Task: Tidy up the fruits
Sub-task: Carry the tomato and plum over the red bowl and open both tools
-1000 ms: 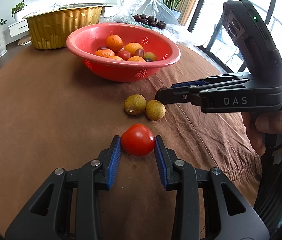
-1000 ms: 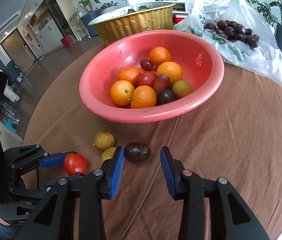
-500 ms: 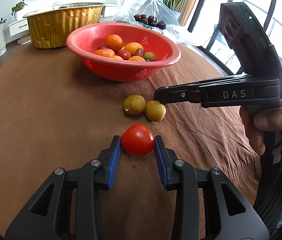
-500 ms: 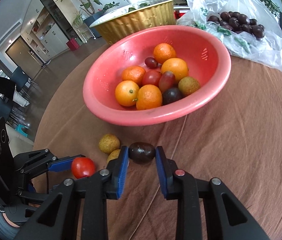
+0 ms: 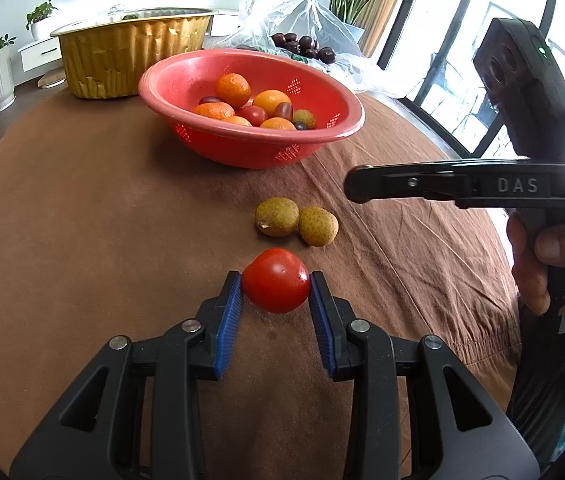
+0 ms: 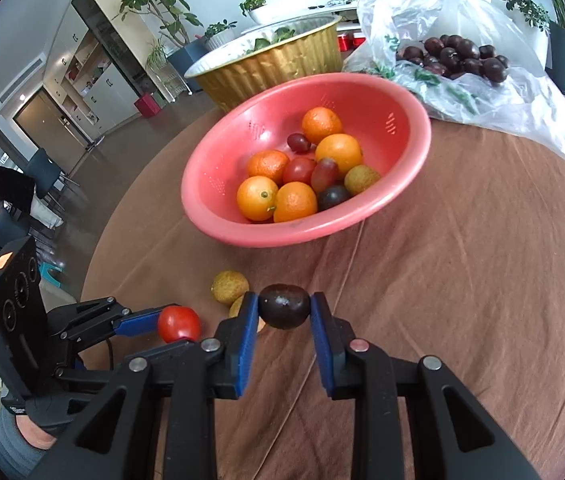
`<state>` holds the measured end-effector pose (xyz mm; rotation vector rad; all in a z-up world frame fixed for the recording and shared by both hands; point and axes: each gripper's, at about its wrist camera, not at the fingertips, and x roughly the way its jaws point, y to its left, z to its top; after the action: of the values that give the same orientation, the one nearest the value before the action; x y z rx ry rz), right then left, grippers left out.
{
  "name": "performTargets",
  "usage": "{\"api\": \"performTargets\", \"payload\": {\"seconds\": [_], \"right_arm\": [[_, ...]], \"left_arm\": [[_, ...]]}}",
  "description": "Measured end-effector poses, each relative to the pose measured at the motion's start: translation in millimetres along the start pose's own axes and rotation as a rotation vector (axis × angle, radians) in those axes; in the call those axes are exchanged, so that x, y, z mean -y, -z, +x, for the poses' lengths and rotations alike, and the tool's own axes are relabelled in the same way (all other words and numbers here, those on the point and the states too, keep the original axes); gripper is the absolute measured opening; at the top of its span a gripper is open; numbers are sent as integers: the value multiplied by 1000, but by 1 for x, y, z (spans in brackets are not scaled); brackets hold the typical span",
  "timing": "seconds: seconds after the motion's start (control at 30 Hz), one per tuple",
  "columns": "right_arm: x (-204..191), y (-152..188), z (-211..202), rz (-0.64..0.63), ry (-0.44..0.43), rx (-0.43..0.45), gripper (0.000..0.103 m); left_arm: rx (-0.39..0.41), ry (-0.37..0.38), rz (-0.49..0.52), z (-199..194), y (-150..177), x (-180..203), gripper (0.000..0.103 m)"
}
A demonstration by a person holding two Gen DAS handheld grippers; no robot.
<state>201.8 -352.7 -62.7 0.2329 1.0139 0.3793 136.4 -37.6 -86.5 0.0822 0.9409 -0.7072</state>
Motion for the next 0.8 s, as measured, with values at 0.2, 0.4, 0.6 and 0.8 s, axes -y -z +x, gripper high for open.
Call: {"api": "performTargets", "payload": {"seconds": [0.2,0.4,0.6,0.8], "right_arm": [[13,-7,-31,29,14,72,29],[35,-29,-59,92,66,164,29],[30,-61,-60,78,86,206,29],[17,-86,-31,31,96,172,29]], "left_arm": [[40,3,-23,-15,-15,-7,31],[75,-35,5,-28,-49,-14,31],[87,-60,55,-20,-95,-16,31],[64,-62,68,12,-139,-20,31]]}}
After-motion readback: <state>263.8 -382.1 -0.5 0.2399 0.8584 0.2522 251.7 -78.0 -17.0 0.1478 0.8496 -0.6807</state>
